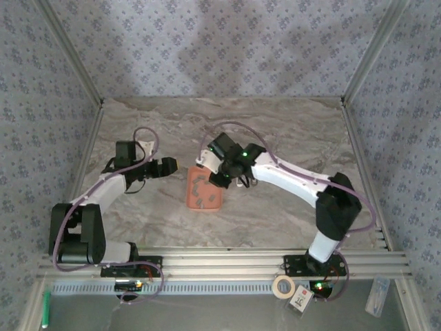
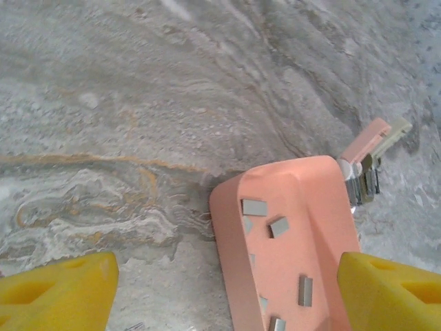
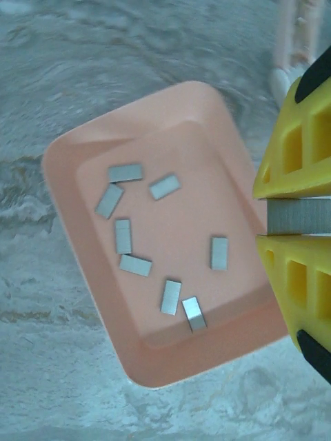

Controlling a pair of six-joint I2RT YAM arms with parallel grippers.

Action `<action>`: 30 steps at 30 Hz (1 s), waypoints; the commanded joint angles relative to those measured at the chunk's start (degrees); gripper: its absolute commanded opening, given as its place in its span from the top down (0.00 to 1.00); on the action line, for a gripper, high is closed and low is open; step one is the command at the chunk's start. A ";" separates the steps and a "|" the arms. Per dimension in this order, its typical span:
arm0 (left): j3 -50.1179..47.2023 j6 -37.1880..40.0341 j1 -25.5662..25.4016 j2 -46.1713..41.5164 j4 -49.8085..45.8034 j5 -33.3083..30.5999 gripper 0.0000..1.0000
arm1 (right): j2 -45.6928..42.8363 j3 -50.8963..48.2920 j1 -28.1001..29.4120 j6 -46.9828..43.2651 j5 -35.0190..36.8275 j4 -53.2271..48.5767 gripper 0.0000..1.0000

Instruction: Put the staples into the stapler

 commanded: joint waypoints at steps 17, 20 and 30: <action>-8.06 21.01 -7.48 -11.29 9.16 -2.29 0.16 | -11.22 -26.45 -10.04 50.68 6.01 -3.36 0.81; -8.16 21.87 -8.00 -11.54 9.08 -1.76 0.15 | -11.19 -28.02 -13.23 51.43 6.38 -4.47 0.81; -10.43 23.90 -12.42 -12.30 15.02 1.57 0.16 | -9.67 -30.18 -19.30 52.79 8.53 -7.82 0.80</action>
